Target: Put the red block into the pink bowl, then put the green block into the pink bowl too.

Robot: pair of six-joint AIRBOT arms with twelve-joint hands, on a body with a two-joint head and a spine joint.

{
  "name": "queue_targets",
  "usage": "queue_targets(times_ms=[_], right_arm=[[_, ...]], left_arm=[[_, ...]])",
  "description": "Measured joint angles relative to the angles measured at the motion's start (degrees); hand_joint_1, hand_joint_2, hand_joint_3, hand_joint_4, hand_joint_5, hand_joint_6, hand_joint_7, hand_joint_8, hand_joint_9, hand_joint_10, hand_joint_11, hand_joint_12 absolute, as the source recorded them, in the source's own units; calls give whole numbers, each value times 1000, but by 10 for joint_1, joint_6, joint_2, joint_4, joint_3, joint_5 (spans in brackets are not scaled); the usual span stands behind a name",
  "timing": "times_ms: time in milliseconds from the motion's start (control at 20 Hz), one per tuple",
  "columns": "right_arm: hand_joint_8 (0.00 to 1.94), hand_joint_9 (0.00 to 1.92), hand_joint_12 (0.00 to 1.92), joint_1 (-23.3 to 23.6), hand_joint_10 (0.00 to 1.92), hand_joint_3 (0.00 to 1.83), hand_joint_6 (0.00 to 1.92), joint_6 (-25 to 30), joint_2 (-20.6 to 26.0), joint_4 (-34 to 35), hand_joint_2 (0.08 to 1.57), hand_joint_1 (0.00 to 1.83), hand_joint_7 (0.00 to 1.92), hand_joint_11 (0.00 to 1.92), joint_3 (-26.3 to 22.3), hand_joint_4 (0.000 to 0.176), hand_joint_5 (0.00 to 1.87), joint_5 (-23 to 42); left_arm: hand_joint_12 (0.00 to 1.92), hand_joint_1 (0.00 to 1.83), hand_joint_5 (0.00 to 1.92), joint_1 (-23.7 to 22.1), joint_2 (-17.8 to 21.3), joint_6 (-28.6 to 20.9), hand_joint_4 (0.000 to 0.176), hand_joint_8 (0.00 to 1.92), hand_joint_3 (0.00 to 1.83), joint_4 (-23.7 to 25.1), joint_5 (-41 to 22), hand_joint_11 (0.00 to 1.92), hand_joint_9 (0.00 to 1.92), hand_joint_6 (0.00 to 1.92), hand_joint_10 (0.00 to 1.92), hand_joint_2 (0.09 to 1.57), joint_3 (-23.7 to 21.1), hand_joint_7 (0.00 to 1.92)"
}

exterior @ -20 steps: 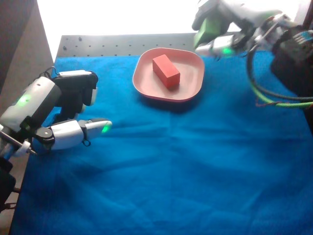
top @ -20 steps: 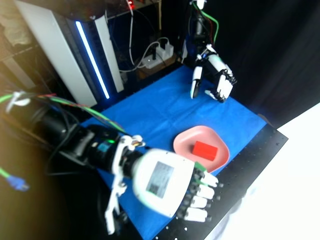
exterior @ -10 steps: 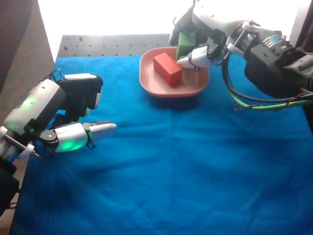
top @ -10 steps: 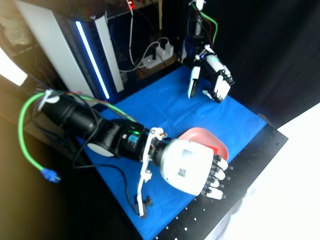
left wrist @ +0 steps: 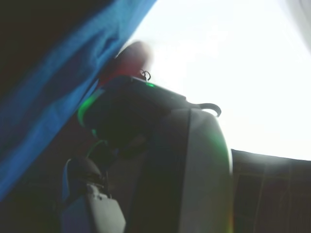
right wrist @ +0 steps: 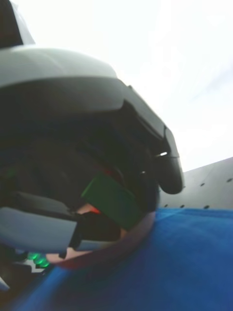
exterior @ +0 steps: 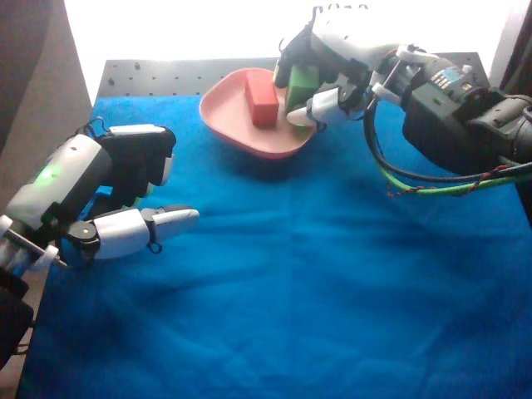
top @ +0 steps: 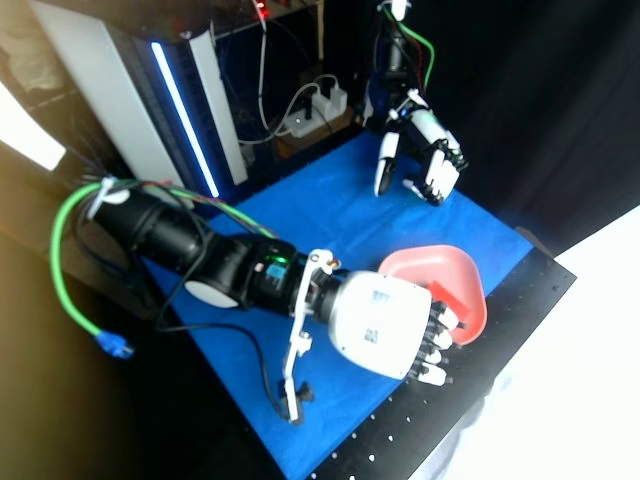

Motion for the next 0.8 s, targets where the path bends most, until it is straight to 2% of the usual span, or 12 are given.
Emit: queue_targets(times_ms=[50, 100, 150, 200, 250, 300, 350, 600, 800], right_arm=[[43, 779, 1188, 0, 314, 0, 3, 1, 0, -1, 877, 879, 831, 422, -1, 0, 570, 0], [1, 532, 912, 0, 25, 0, 0, 1, 0, -5, 795, 730, 545, 124, -4, 108, 332, -4], [1, 532, 912, 0, 25, 0, 0, 1, -1, -6, 795, 730, 545, 124, -5, 108, 332, -6], [0, 394, 1028, 0, 5, 0, 0, 2, -1, -7, 704, 584, 318, 47, -6, 173, 93, -8], [0, 362, 1137, 0, 3, 0, 0, 3, -1, -8, 695, 528, 251, 16, -6, 175, 18, -8], [0, 362, 1137, 0, 3, 0, 0, 3, -1, -9, 695, 528, 251, 16, -6, 175, 18, -8], [2, 186, 904, 0, 2, 3, 0, 6, -1, -9, 709, 496, 103, 0, -6, 176, 0, -8], [2, 98, 893, 0, 1, 0, 0, 12, -1, -10, 677, 476, 18, 0, -6, 176, 0, -9], [0, 134, 929, 0, 4, 3, 0, 38, -1, -27, 696, 518, 38, 0, -8, 176, 0, -9]], left_arm=[[1921, 1003, 754, 0, 0, 0, 176, 1921, 0, 0, 0, 1105, 976, 1921, 1921, 912, 0, 899], [1921, 978, 757, 0, 0, 0, 176, 1921, 0, 0, -1, 1107, 979, 1921, 1921, 910, 0, 904], [1921, 978, 757, 0, 0, 0, 176, 1921, 0, 0, -1, 1107, 979, 1921, 1921, 910, 0, 904], [1921, 986, 757, 0, 0, 0, 176, 1921, 3, -1, -2, 1125, 996, 1921, 1921, 921, -1, 914], [1921, 974, 765, 0, 0, 0, 176, 1921, 0, 0, -2, 1114, 993, 1921, 1921, 913, -1, 922], [1921, 974, 765, 0, 0, 0, 176, 1921, 0, 0, -2, 1114, 993, 1921, 1921, 913, -1, 922], [1921, 957, 740, 0, 0, 0, 176, 1921, 2, -1, -3, 1072, 952, 1921, 1921, 918, -1, 889], [1921, 997, 780, 0, 0, 0, 176, 1921, 0, -1, -2, 1117, 1003, 1921, 1921, 911, -1, 924], [1921, 993, 780, 0, 0, 0, 176, 1921, 0, -3, -2, 1119, 1005, 1921, 1921, 910, -1, 928]])
